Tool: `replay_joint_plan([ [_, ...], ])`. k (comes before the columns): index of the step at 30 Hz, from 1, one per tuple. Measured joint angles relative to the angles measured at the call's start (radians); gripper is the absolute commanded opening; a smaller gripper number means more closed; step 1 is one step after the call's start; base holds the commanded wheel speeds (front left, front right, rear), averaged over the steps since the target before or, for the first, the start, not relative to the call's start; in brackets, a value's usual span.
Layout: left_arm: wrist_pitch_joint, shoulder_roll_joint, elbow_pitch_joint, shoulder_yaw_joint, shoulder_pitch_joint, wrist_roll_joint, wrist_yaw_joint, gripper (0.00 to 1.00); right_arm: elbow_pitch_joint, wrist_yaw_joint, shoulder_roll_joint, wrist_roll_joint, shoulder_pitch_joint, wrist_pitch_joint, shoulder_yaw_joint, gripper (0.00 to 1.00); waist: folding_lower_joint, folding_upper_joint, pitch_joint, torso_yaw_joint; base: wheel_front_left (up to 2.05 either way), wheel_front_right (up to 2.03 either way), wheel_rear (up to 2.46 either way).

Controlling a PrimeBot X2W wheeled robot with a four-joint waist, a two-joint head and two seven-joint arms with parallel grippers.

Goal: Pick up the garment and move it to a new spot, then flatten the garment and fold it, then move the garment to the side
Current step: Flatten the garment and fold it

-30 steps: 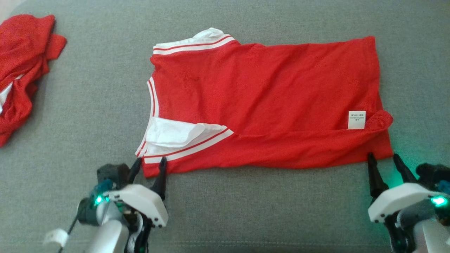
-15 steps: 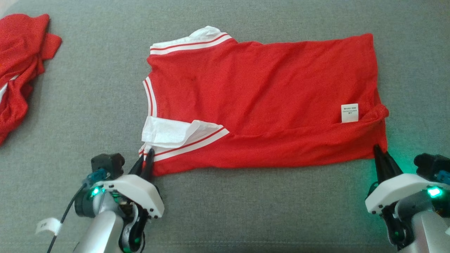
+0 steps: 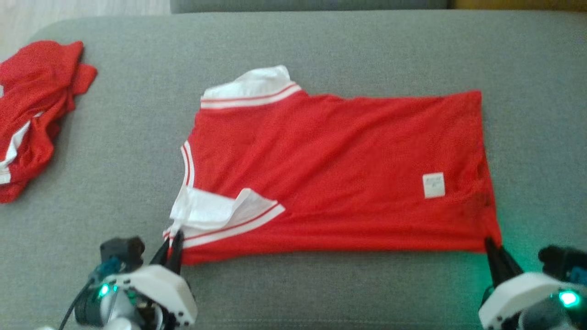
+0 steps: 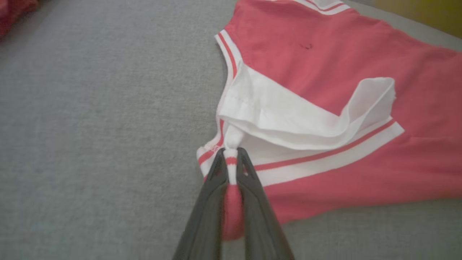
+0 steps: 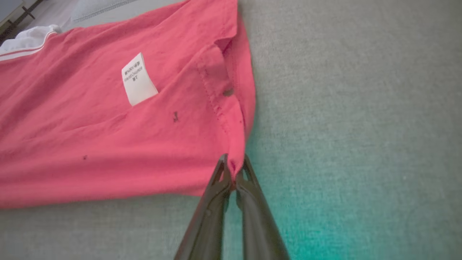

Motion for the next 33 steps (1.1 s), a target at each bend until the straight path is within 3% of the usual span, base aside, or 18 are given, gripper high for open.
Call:
replay_joint_plan([
  [7,0.032,0.013,-0.037,0.001,0.070,-0.007,0.025,0.00,-0.058,0.000,0.021,0.009,0.105,0.022,0.012,0.00,0.0000,0.0000,-0.027,0.011,0.00,0.00,0.00],
  [8,0.033,0.013,-0.036,0.001,0.070,-0.007,0.026,0.00,-0.060,0.000,0.022,0.010,0.108,0.026,0.016,0.31,0.0000,0.0000,-0.029,0.010,0.00,0.00,0.00],
  [9,0.033,0.013,-0.036,0.001,0.069,-0.007,0.026,0.37,-0.062,0.000,0.023,0.014,0.109,0.030,0.018,0.94,0.0000,0.0000,-0.030,0.010,0.00,0.00,0.00],
  [10,0.031,0.012,-0.036,0.001,0.069,-0.007,0.026,1.00,-0.064,0.000,0.024,0.015,0.109,0.036,0.021,1.00,0.0000,0.0000,-0.032,0.010,0.00,0.00,0.00],
  [17,-0.073,-0.003,-0.046,0.009,0.066,0.000,0.052,1.00,-0.161,0.000,0.023,-0.009,0.106,-0.039,0.025,1.00,0.0000,0.0000,-0.052,0.007,0.00,0.00,0.00],
  [24,-0.239,-0.009,-0.110,0.035,0.009,0.074,0.084,1.00,-0.347,0.000,0.016,-0.060,0.032,-0.144,0.054,1.00,0.0000,0.0000,-0.072,0.006,0.00,0.00,0.00],
  [33,-0.276,0.016,-0.122,0.010,-0.060,0.156,0.091,1.00,-0.411,0.000,0.020,-0.103,0.015,-0.137,0.044,1.00,0.0000,0.0000,-0.076,0.023,0.00,0.00,0.00],
])
